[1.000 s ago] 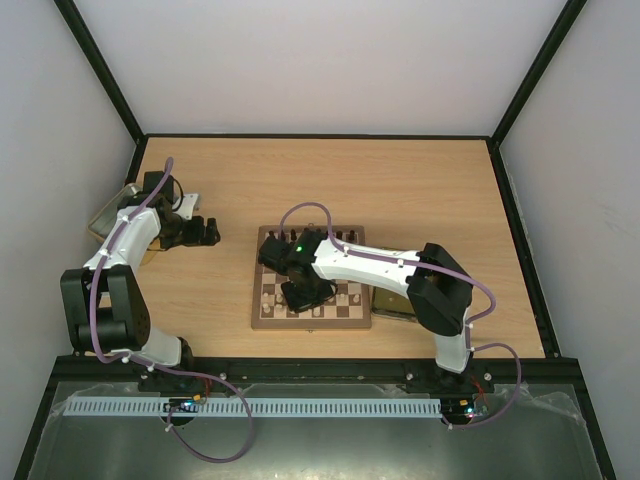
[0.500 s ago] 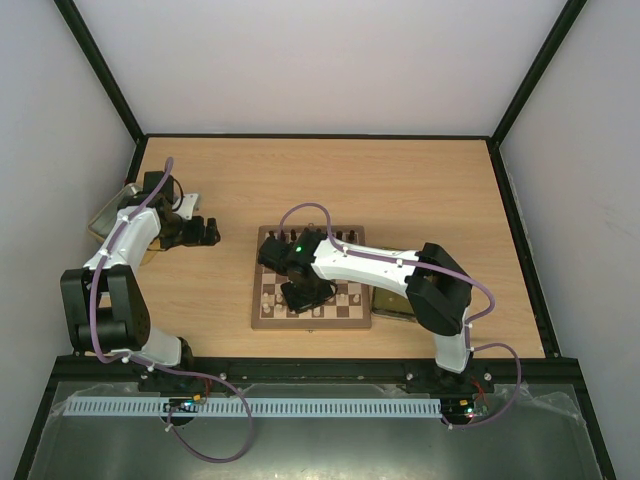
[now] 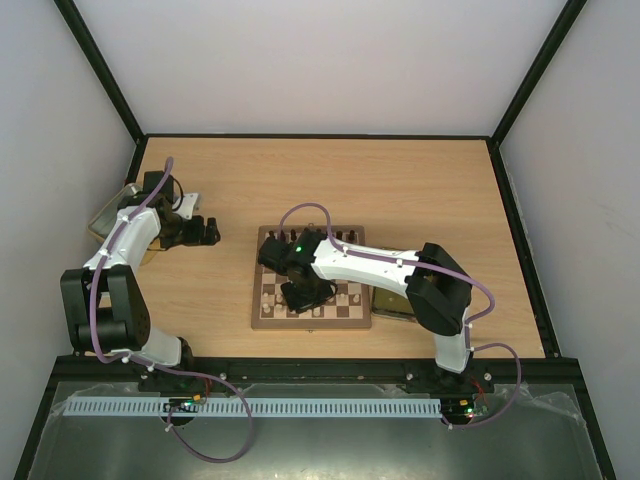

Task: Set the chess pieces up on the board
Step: Place the chess piece on the chessboard.

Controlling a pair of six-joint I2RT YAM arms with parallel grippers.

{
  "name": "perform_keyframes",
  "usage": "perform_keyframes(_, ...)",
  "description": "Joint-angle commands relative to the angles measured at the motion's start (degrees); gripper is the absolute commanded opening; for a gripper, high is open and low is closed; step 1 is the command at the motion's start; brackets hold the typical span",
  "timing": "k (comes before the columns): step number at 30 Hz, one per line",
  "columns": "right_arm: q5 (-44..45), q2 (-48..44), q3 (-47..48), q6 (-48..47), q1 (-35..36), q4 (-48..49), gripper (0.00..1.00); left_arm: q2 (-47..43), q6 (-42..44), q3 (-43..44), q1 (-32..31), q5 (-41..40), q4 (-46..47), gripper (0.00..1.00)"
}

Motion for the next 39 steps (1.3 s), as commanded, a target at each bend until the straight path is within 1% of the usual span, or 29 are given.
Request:
perform_keyframes(1,0.1,0.9,0.6,-0.2,0.4,-0.6,0.21,-0.8,-0.4,-0.9,-0.2,0.8,-0.1,1.00)
perform_keyframes(10,0.8,0.5,1.5,0.1,0.4,-1.3,0.23,-0.9,-0.3,-0.9,-0.2,0.8,-0.1,0.99)
perform_keyframes(20,2.0,0.6,3.7,0.4,0.4,-2.5,0.23,-1.2,-0.3,-1.1,-0.2,0.6,0.0,1.00)
perform_keyframes(24,4.0,0.2,4.3,0.2,0.4,-4.0,0.23,-1.2,-0.4,-1.1,-0.2,0.6,0.0,1.00)
perform_keyframes(31,7.7,-2.2,6.7,0.6,-0.1,-6.2,0.24,-1.3,-0.3,-0.7,-0.2,-0.1,-0.2,0.99)
perform_keyframes(39,8.5,-8.3,4.8,0.6,-3.2,-4.1,0.24,-1.0,0.3,0.0,-0.2,-0.5,-0.9,0.99)
